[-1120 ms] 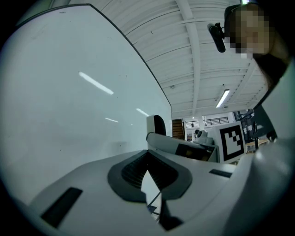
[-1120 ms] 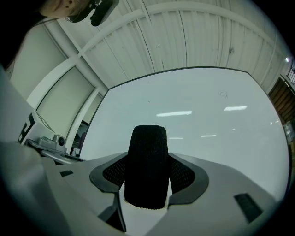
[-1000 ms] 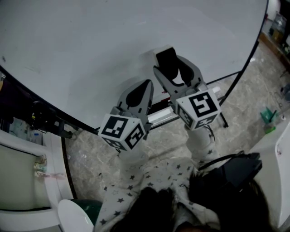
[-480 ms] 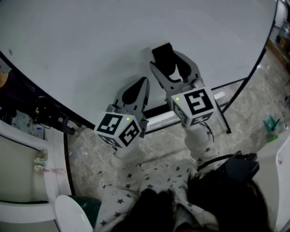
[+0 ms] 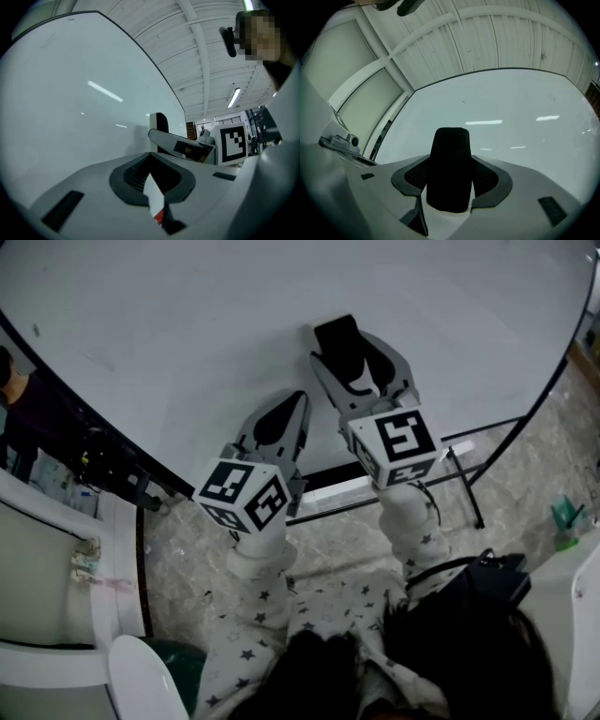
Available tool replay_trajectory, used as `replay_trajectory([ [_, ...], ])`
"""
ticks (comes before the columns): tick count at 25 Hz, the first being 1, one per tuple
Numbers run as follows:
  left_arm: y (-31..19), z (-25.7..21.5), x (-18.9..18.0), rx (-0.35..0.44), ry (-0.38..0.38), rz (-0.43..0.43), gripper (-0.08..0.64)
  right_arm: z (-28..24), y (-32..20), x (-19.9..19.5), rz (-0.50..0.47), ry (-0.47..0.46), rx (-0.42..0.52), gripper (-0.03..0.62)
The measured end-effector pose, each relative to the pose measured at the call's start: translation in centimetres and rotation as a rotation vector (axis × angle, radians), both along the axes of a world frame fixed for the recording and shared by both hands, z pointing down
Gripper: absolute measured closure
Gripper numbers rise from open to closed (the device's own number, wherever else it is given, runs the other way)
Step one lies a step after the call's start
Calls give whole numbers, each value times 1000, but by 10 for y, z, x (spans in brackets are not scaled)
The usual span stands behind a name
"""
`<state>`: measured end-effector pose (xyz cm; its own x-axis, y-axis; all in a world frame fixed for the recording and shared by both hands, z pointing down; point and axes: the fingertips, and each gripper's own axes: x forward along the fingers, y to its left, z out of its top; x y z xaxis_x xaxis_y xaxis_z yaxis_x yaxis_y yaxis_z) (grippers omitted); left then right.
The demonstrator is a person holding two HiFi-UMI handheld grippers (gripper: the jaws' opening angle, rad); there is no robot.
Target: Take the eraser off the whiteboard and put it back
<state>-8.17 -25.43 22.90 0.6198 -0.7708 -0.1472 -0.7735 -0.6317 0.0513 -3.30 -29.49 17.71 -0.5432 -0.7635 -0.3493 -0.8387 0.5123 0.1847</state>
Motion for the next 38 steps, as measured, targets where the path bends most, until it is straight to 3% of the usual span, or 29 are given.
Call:
replay_trajectory([
  [11, -21, -6, -15, 8, -10, 11, 558, -13, -19, -20, 47, 19, 31, 331],
  [21, -24, -1, -22, 7, 6, 20, 558, -12, -22, -22, 162, 53, 66, 331],
  [35, -23, 2, -23, -6, 20, 40, 558, -14, -21, -25, 186, 81, 118, 330],
  [38, -22, 4, -21, -7, 21, 44, 558, -15, -21, -22, 179, 63, 117, 291],
])
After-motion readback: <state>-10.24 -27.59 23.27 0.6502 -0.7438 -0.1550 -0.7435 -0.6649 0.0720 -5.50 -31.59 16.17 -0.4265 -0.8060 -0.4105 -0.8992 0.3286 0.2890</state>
